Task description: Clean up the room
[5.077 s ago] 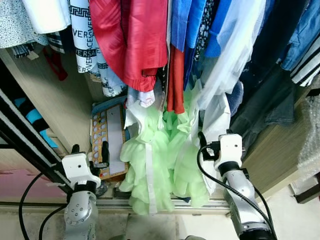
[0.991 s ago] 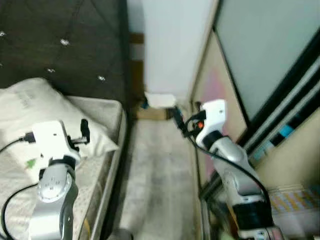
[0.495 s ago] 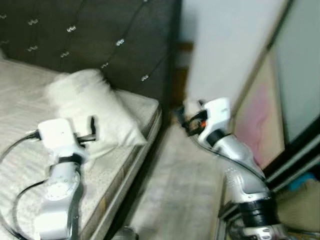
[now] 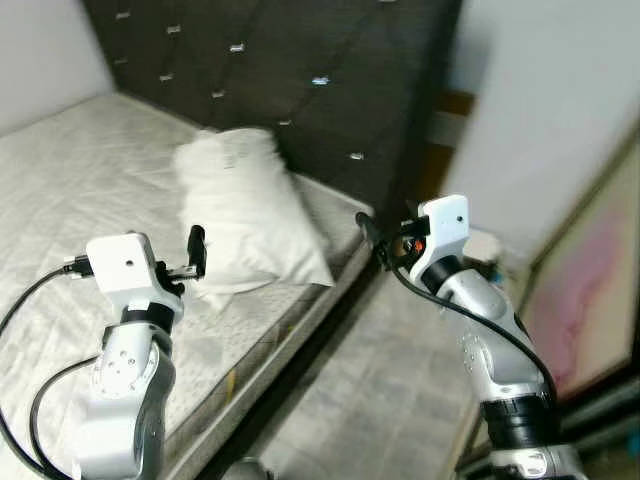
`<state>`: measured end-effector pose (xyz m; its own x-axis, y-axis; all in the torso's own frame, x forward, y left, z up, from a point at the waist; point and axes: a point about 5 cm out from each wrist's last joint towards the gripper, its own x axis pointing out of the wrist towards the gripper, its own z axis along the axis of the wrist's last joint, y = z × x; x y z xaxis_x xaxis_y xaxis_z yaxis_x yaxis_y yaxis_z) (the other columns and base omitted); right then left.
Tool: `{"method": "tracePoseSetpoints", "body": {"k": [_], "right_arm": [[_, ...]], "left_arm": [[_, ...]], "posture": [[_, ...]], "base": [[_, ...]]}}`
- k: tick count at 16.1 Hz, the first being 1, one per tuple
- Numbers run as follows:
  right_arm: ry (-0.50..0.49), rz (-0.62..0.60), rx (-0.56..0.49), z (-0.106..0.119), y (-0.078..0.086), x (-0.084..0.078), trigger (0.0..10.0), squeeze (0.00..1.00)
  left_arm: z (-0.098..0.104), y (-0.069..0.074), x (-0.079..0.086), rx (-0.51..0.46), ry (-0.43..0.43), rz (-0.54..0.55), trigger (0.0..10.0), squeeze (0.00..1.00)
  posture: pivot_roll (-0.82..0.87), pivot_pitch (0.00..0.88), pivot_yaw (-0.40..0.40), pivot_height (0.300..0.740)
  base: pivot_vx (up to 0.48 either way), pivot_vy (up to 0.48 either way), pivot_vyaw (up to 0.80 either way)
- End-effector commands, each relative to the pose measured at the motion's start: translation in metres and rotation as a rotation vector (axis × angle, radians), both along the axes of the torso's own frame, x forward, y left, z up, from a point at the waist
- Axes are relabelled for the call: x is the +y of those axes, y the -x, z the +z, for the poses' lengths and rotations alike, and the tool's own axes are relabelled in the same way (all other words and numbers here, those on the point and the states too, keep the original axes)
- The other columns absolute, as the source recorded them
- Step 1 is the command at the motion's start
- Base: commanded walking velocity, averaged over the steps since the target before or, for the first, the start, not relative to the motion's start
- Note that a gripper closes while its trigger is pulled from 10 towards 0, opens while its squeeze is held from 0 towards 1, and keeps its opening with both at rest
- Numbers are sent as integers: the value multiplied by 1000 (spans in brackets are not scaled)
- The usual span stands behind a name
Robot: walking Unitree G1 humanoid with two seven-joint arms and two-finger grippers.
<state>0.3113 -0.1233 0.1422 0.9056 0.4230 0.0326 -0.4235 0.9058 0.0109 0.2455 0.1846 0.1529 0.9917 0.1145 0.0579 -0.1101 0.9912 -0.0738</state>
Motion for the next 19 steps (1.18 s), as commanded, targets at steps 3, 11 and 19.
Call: {"method": "tracePoseSetpoints", "body": {"k": [3, 11, 19], "right_arm": [[-13, 20, -27, 7, -4, 8, 10000, 0], [-7, 45, -35, 6, -2, 10, 10000, 0], [-11, 60, -33, 5, -1, 12, 10000, 0]], "left_arm": [[3, -3, 4, -17, -11, 25, 10000, 0], [-3, -2, 1, -5, 12, 37, 10000, 0], [-4, -1, 3, -3, 22, 51, 10000, 0]], "posture": [[58, 0, -60, 740], [49, 0, -65, 740], [50, 0, -65, 740]], "base": [[0, 0, 800], [0, 0, 800], [0, 0, 800]]}}
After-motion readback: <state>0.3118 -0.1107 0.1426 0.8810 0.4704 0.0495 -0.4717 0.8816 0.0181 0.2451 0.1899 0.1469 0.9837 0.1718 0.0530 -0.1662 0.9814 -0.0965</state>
